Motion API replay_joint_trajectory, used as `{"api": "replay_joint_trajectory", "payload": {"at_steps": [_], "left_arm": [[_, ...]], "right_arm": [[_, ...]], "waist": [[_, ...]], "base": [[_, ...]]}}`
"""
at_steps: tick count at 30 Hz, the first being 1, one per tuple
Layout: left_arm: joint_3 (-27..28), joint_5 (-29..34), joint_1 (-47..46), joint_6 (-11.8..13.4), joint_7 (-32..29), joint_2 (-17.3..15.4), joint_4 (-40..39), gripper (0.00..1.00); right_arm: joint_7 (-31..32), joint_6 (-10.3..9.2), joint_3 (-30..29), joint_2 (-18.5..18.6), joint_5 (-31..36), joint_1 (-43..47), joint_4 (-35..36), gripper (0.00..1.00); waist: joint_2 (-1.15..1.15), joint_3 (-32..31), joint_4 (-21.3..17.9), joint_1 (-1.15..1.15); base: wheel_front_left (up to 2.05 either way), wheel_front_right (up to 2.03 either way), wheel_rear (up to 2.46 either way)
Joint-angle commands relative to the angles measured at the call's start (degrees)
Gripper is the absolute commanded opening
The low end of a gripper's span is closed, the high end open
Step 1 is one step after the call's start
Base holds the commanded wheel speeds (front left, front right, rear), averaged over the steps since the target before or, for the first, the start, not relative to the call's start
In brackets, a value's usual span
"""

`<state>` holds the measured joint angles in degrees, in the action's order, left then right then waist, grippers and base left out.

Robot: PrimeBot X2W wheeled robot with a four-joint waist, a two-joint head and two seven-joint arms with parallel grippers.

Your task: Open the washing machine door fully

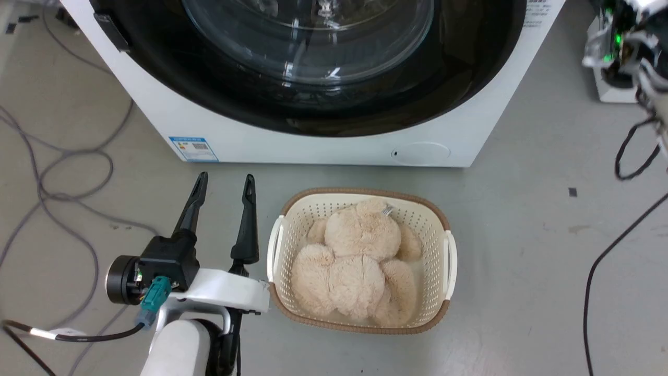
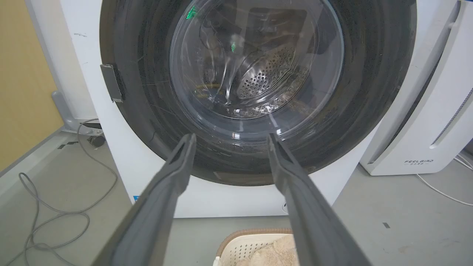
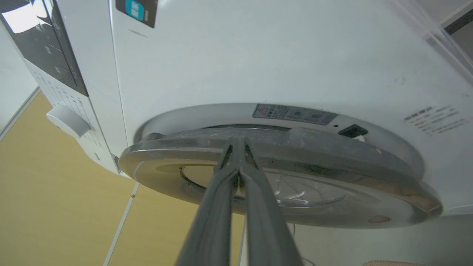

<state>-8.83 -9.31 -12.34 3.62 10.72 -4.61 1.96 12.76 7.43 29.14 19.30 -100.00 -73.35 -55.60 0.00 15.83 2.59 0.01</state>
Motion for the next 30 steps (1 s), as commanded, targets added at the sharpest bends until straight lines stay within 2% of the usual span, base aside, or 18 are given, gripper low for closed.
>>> {"api": "replay_joint_trajectory", "payload": {"at_steps": [1,2,12,13,16,25,30], "left_arm": [[-0.32,-0.33,-1.17,0.32,0.6,-0.39,0.08,1.0],[-0.63,-0.68,-1.71,0.48,1.03,-0.39,0.18,1.0],[-1.44,-1.91,-3.75,0.89,2.39,-0.31,0.41,1.0],[-1.75,-2.28,-4.45,0.95,2.78,-0.21,0.53,1.0],[-1.9,-2.6,-5.13,1.05,3.16,-0.13,0.56,1.0],[-1.98,-3.06,-6.51,1.19,4.25,0.03,0.44,1.0],[-1.71,-2.85,-6.61,0.91,4.27,0.16,0.53,1.0]], "right_arm": [[0.91,0.05,1.37,0.35,-2.5,-2.72,-1.57,0.0],[2.89,0.05,4.41,0.7,-5.56,-5.94,-3.49,0.0],[7.4,0.05,17.08,1.84,-14.63,-16.18,-9.41,0.0],[9.43,0.05,20.77,1.95,-17.62,-19.3,-11.18,0.0],[12.03,0.05,24.39,1.91,-20.6,-22.3,-12.95,0.0],[19.98,0.06,33.99,1.67,-29.68,-29.7,-18.24,0.0],[22.59,0.06,35.8,0.43,-29.59,-29.68,-18.35,0.0]], "waist": [[0.0,0.56,0.14,-0.01],[0.0,1.48,0.37,-0.01],[0.0,5.16,1.04,-0.01],[0.0,6.46,1.17,-0.01],[0.0,7.57,1.25,-0.01],[0.0,9.65,1.25,-0.01],[0.0,9.64,1.06,-0.01]], "base": [[0.0,0.0,0.0],[0.0,0.0,0.0],[0.0,0.0,0.0],[0.0,0.0,0.0],[0.0,0.0,0.0],[0.0,0.0,0.0],[0.0,0.0,0.0]]}}
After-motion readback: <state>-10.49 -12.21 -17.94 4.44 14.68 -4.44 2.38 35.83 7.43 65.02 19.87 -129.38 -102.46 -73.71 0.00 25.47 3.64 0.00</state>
